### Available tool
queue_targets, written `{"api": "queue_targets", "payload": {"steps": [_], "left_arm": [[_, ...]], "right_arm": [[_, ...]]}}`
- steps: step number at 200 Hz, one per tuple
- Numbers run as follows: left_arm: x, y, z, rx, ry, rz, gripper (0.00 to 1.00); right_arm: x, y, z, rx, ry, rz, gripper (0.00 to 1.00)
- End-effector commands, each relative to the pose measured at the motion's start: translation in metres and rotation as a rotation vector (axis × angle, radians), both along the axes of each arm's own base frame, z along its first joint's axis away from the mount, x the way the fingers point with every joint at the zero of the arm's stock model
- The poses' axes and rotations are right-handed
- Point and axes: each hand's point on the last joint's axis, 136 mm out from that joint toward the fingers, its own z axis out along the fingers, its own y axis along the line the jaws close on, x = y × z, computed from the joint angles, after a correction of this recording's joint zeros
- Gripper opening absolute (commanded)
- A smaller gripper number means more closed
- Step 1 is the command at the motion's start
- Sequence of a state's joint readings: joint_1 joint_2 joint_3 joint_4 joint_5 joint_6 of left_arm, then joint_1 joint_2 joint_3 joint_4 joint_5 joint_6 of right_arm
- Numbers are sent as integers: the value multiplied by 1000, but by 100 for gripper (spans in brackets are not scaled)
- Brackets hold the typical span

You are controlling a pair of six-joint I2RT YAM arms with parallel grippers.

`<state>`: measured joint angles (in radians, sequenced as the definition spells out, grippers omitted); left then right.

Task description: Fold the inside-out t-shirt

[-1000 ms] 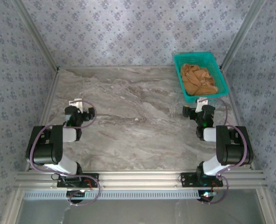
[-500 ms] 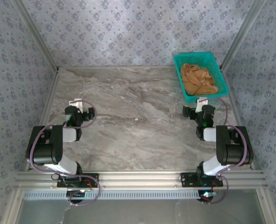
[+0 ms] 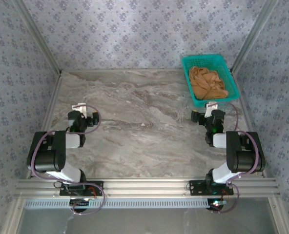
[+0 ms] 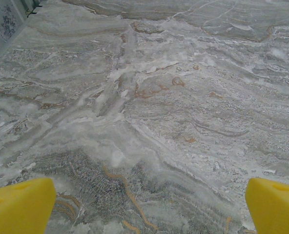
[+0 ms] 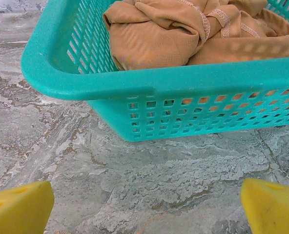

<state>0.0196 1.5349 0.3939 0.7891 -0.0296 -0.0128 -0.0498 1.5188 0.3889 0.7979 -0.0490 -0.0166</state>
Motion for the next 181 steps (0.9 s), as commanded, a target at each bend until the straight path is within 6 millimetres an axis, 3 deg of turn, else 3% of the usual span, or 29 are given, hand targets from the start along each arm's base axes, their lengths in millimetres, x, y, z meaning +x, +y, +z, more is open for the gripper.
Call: {"api": "queue_targets", "payload": {"steps": [1, 43, 82, 90, 112, 124, 140, 158, 172, 181], "left_arm": [[9, -1, 14, -14, -46, -6, 100], [9, -1, 14, -14, -45, -5, 100], [9, -1, 16, -13, -53, -8, 100], [8, -7, 23, -3, -55, -35, 100], [-3, -21, 65, -10, 13, -51, 100], [-12, -38, 93, -10, -4, -90, 100], [-29, -59, 124, -36, -41, -119, 100], [-52, -68, 138, -179, -33, -90, 100], [-65, -55, 130, -285, 2, 31, 100], [-73, -41, 113, -398, 19, 177, 100]], "right_arm": [[1, 0, 1, -21, -11, 1, 100], [-1, 0, 4, -60, -25, -25, 100], [-21, 2, 55, -163, -46, -128, 100], [-27, 3, 66, -175, -21, -148, 100], [-38, 3, 120, -138, -98, -185, 100], [-48, -15, 144, -5, -113, -335, 100], [-72, -45, 150, 257, -68, -608, 100], [-48, -40, 161, 421, -43, -487, 100], [-27, -39, 161, 474, 14, -467, 100], [-13, -37, 158, 485, 62, -459, 100]]}}
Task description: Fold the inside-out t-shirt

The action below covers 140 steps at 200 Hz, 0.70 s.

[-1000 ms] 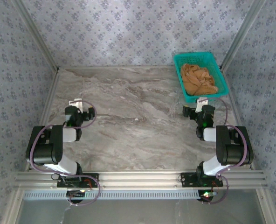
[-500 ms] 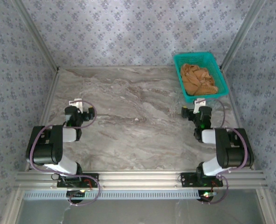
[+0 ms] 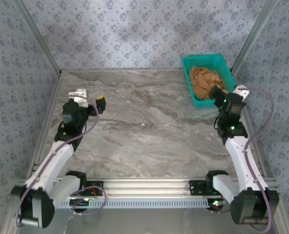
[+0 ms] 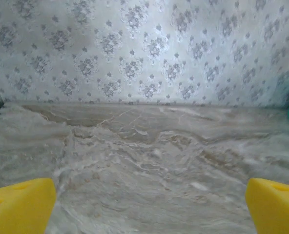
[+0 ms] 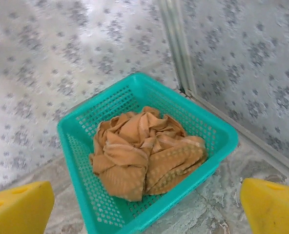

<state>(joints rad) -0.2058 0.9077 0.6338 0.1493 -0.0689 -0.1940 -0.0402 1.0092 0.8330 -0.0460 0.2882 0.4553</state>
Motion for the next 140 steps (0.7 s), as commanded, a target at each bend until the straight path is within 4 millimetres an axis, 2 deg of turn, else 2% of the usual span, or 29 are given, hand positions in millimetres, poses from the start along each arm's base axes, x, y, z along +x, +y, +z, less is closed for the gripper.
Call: {"api": "queue_targets", "payload": {"steps": [1, 16, 33, 35, 41, 57, 73, 85, 108, 130, 140], "left_arm": [[-29, 33, -76, -246, 280, 266, 100], [-34, 31, -101, -379, 306, 300, 100], [-33, 26, -104, -356, 301, 259, 100], [-34, 26, -106, -357, 306, 264, 100], [-34, 27, -108, -362, 310, 268, 100], [-34, 24, -115, -335, 320, 248, 100], [-38, 34, -128, -334, 335, 308, 100], [-40, 36, -129, -341, 344, 321, 100], [-43, 41, -133, -384, 338, 365, 100], [-43, 42, -134, -393, 337, 373, 100], [-42, 41, -134, -402, 336, 362, 100]], "right_arm": [[21, 15, -41, 218, 189, 56, 100], [45, 19, -47, 240, 245, 68, 100], [76, 27, -54, 235, 283, 82, 100], [81, 27, -46, 243, 268, 76, 100], [91, 26, -48, 260, 281, 55, 100], [116, 24, -69, 308, 347, 14, 96], [141, 28, -86, 373, 388, -6, 90], [160, 33, -99, 416, 404, -18, 86], [187, 45, -130, 516, 462, -66, 83], [195, 47, -162, 584, 540, -170, 80], [203, 47, -166, 594, 526, -193, 79]]}}
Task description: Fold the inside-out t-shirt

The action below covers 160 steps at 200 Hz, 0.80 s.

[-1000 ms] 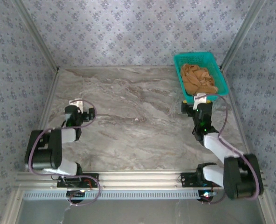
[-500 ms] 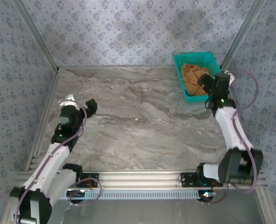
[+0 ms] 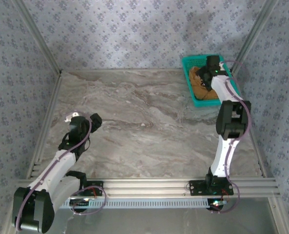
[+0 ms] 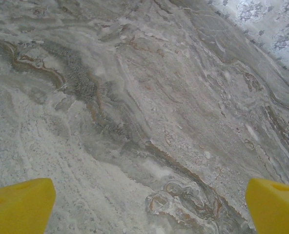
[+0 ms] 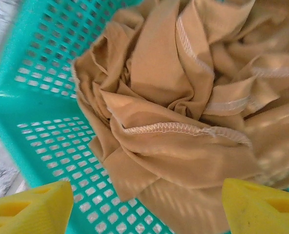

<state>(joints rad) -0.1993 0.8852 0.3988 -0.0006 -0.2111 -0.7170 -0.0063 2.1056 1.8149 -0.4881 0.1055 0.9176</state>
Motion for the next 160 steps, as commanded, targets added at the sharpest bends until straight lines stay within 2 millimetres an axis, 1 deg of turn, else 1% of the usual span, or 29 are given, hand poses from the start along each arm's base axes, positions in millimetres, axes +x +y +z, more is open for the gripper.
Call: {"api": "queue_targets", "payload": {"steps": [1, 23, 56, 72, 84, 94, 106, 112, 118, 129, 143, 155, 160], "left_arm": [[1, 4, 3, -29, -24, 38, 100], [1, 2, 3, -47, -25, 31, 100], [1, 4, -2, -60, -15, 51, 100], [1, 3, -1, -57, -8, 50, 100], [1, 4, -2, -56, -3, 52, 100], [1, 3, -2, -59, -2, 51, 100], [1, 3, -2, -63, 1, 51, 100], [2, 3, -2, -67, 0, 51, 100], [2, 2, -1, -70, 0, 48, 100], [2, 0, -1, -74, -1, 42, 100], [1, 1, -2, -72, 4, 43, 100], [1, 1, -2, -74, 3, 44, 99], [1, 1, -3, -77, 2, 46, 100]], "right_arm": [[-5, 5, -27, 77, 108, -120, 79], [2, 4, -24, 1, 107, -150, 78], [7, 2, -22, -32, 114, -158, 77], [4, 7, -22, -39, 139, -139, 72], [4, 12, -16, -40, 137, -127, 68], [0, 20, -8, -67, 143, -113, 68], [-3, 35, 4, -96, 125, -86, 70], [-8, 42, 8, -108, 132, -76, 71], [-15, 48, 10, -98, 144, -102, 71], [-25, 53, 12, -79, 144, -187, 73], [-41, 57, 5, -57, 170, -320, 74], [-55, 60, -8, -9, 199, -451, 75], [-57, 62, -13, 17, 203, -491, 75]]}}
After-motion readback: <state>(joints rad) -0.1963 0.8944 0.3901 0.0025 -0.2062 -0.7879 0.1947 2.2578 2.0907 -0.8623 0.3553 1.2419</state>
